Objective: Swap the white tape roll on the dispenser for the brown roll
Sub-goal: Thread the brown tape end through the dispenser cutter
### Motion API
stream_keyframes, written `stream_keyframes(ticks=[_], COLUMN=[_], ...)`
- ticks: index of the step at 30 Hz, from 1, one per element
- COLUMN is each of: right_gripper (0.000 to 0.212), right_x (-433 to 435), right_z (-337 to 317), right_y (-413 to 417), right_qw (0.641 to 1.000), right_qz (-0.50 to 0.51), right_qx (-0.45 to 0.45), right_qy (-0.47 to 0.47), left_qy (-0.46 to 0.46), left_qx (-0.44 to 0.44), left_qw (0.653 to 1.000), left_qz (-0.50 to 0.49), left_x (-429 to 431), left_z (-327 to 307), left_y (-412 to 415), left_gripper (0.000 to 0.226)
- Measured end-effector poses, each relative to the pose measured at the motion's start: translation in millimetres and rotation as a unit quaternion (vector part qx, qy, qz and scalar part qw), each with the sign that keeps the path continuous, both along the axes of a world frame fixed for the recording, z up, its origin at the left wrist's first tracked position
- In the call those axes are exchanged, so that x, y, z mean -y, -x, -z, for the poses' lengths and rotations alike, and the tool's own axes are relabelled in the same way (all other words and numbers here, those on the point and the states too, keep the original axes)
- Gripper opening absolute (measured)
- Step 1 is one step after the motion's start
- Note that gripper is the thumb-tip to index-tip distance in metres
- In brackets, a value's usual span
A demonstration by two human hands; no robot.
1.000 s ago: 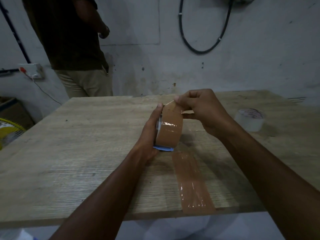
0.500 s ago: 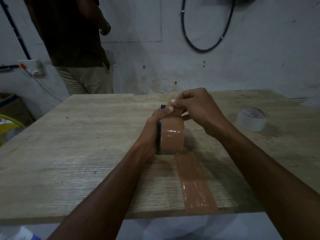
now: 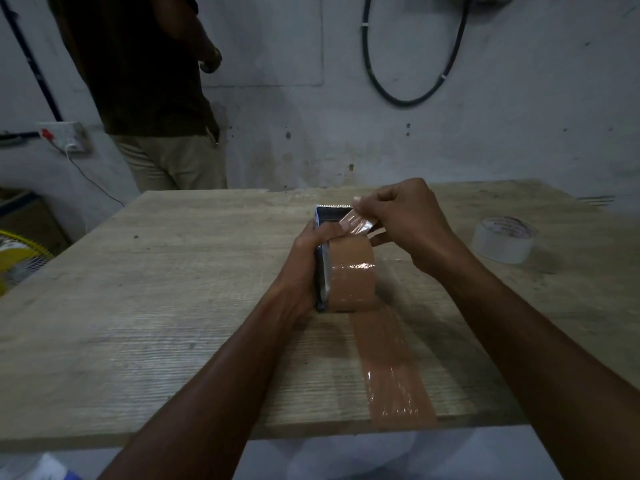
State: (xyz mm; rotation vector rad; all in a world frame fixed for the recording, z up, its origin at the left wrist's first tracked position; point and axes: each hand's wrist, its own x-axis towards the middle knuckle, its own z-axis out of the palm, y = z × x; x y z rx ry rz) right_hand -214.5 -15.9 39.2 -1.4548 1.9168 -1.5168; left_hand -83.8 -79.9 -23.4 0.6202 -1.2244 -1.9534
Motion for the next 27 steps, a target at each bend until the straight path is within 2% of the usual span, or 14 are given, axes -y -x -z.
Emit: stream_keyframes(ticks=[13, 19, 23, 27], right_gripper=[0.015, 0.016, 0.016, 0.019], right_x=[-3, -4, -4, -6], right_z=[13, 17, 19, 20], right_y=[3, 2, 6, 9], right_qw=[0.985, 0.977, 0.979, 0.992], right_qz=[0.019, 0.026, 0.034, 0.005], right_qx=[0.167, 0.212, 0.200, 0.129], right_qy=[-0.035, -0.027, -0.021, -0.013], left_qy=[0.033, 0.045, 0.056, 0.048], left_qx=[-0.015, 0.007, -0.009, -0.020], left_qw=[0.999, 0.999, 0.998, 0.999], left_qz=[-0.015, -0.029, -0.007, 0.011], left_x=[0, -4, -5, -2], left_z=[3, -1, 1, 2], left_y=[-1, -4, -6, -6], left_gripper=[0.061, 0.080, 0.081, 0.079])
